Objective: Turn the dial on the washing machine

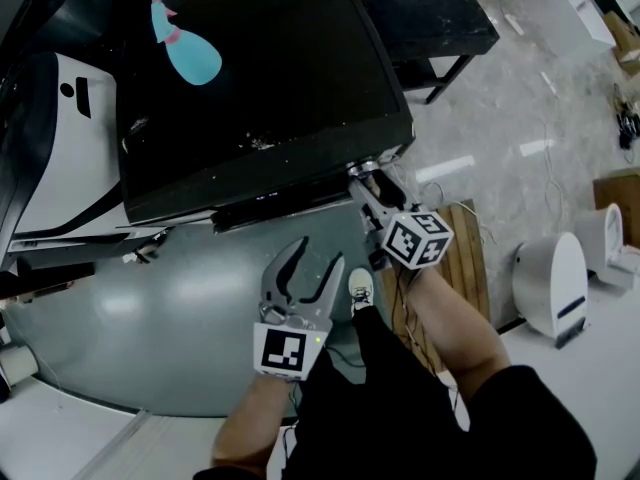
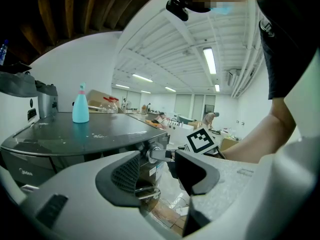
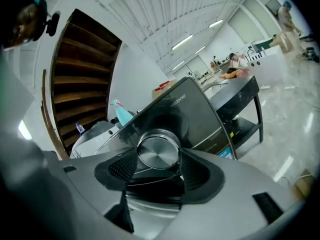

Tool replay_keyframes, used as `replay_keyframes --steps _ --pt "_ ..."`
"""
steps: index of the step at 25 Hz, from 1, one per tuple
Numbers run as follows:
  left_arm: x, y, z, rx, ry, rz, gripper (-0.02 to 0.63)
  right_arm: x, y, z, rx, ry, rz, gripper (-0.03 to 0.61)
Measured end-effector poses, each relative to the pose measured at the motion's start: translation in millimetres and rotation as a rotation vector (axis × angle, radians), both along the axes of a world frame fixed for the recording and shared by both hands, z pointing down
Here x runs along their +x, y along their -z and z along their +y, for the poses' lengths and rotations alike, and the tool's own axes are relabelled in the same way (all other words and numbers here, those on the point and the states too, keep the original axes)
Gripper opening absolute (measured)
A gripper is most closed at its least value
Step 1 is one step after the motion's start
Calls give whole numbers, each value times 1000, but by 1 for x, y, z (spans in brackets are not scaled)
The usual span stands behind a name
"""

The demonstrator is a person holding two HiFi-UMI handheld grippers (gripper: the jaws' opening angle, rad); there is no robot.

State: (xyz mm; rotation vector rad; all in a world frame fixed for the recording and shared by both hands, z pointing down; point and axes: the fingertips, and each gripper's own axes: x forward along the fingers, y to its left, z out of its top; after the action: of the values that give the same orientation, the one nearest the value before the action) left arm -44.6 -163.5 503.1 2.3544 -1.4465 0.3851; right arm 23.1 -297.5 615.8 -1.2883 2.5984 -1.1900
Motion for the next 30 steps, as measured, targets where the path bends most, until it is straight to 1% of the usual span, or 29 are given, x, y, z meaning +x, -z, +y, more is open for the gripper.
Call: replay_keyframes --steps 5,9,11,15,17,27,30 --pt "0 1 1 5 -4 -3 199 -1 1 1 32 11 66 270" --pt "1 3 2 11 -8 -4 199 1 4 1 90 23 162 291" --pt "1 3 3 13 -9 -5 199 3 6 1 147 42 259 293" --pt "1 4 6 11 -9 -3 199 -1 13 3 299 110 523 295" --pt "2 3 7 9 -11 -5 199 -3 14 3 340 126 589 293" --pt "1 3 12 8 -6 -4 199 -10 12 0 336 116 600 273" --pt "1 2 14 7 -7 -5 199 -10 11 -1 322 106 582 272"
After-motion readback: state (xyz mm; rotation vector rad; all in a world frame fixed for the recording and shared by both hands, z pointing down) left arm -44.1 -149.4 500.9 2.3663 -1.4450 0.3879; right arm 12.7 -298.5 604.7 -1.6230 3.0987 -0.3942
